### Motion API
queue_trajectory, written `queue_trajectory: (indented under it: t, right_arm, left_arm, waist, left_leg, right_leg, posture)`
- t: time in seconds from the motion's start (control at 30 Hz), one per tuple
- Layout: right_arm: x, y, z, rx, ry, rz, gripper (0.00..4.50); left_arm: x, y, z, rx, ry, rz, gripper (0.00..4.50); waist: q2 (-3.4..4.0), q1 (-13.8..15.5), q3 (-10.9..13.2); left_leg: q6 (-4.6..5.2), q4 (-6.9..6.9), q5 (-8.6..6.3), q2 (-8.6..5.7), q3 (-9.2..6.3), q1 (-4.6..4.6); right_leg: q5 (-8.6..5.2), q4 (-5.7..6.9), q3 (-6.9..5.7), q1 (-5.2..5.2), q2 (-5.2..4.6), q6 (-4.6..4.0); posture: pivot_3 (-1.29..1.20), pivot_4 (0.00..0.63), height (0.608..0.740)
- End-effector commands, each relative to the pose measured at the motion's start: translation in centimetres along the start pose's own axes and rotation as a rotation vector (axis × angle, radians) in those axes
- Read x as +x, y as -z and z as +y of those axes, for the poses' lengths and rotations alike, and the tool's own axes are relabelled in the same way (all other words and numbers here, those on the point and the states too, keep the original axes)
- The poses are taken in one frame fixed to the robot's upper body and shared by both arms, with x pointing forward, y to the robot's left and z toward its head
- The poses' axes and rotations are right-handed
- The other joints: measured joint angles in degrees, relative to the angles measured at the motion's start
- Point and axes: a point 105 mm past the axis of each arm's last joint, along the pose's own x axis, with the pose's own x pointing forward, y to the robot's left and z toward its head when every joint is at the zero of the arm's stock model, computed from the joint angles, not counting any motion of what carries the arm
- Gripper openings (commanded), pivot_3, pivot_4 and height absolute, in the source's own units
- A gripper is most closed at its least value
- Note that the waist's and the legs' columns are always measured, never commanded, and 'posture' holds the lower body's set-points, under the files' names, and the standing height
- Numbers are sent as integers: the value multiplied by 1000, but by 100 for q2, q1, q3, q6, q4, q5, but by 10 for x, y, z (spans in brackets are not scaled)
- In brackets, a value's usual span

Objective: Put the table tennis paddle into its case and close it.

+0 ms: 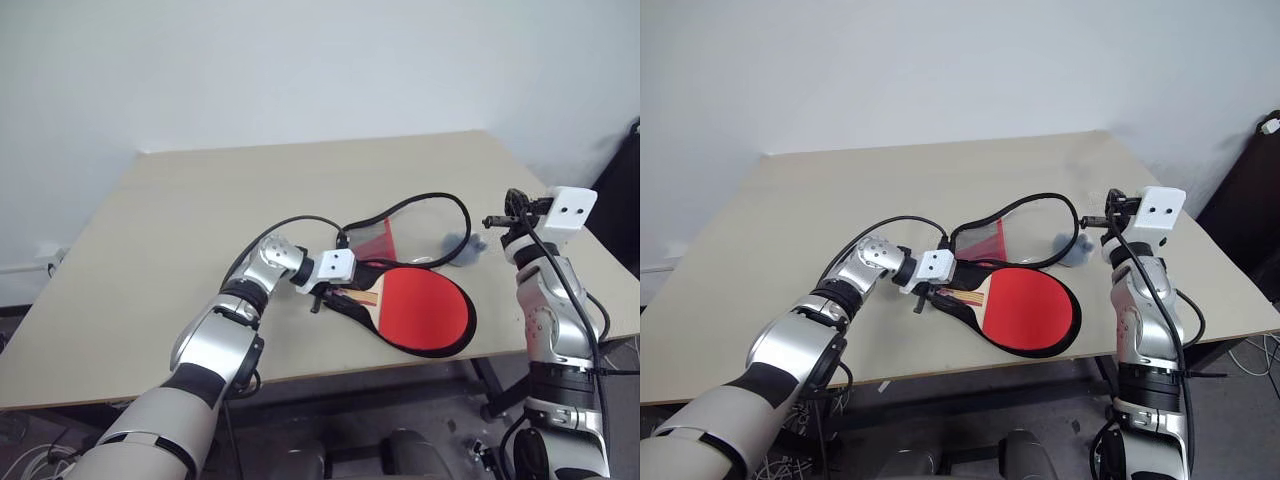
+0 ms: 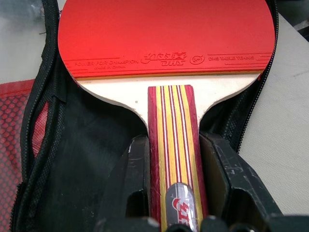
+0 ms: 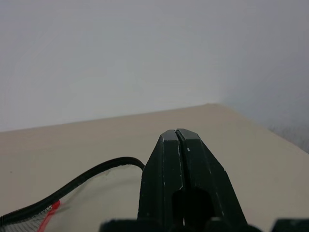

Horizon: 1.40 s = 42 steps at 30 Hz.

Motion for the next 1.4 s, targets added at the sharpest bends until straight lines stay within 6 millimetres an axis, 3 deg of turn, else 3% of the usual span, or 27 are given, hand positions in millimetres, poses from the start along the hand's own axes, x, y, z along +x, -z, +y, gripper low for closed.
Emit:
queue_trajectory:
  t: [0.03, 0.17, 0.4, 0.67, 0.9, 1.03, 1.27, 1.4]
  right_arm:
    - [0, -21, 2, 4, 2, -69, 0]
    - [-1, -20, 2, 2, 4, -67, 0]
    - [-1, -20, 2, 4, 2, -63, 0]
    - [3, -18, 6, 10, -10, -57, 0]
    - [6, -11, 10, 31, -45, -27, 0]
    - [7, -1, 13, 24, -83, 31, 0]
    - [9, 18, 11, -6, -127, 127, 0]
    - [11, 20, 7, -10, -133, 147, 0]
  left_arm:
    - [-5, -20, 16, 73, -44, -28, 1027]
    - [-3, -21, 16, 80, -54, -28, 1027]
    - [-4, -21, 22, 86, -109, -25, 2772]
    - [-7, -28, 28, 51, -146, -82, 2772]
    - [-21, -62, 55, -115, -321, -364, 2772]
    - [-26, -63, 65, -210, -406, -428, 2772]
    - [-20, -68, 60, -352, -380, -550, 2772]
    - [-22, -59, 69, -454, -498, -543, 2772]
  waist:
    - [0, -1, 0]
    - [0, 0, 0]
    - [-1, -1, 0]
    - [-1, -1, 0]
    - [-2, -3, 1]
    - [-2, -6, 0]
    - [-1, -4, 0]
    - [-2, -4, 0]
  left_leg:
    - [2, 3, -1, -1, 0, -1]
    - [6, 9, -3, -2, 1, -2]
    - [7, 11, -4, -2, 1, -2]
    - [7, 11, -4, -2, 1, -2]
    - [9, 19, -5, -1, 0, -5]
    - [9, 19, -5, -1, 1, -4]
    - [9, 26, -6, -3, 0, -5]
    - [9, 30, -6, -2, 0, -5]
  right_leg:
    - [0, 0, 0, 1, -1, 1]
    - [1, 0, 1, 3, -2, 5]
    - [1, 0, 1, 3, -3, 7]
    - [1, 1, 0, 3, -3, 7]
    - [2, 1, -2, 4, -4, 9]
    - [3, 1, -1, 5, -3, 11]
    - [4, 1, 0, 6, -4, 13]
    - [6, 4, 1, 6, -3, 15]
  posture:
    - [0, 0, 740]
    - [0, 0, 740]
    - [0, 0, 740]
    - [0, 0, 740]
    - [0, 0, 740]
    - [0, 0, 740]
    - [0, 0, 740]
    - [0, 0, 740]
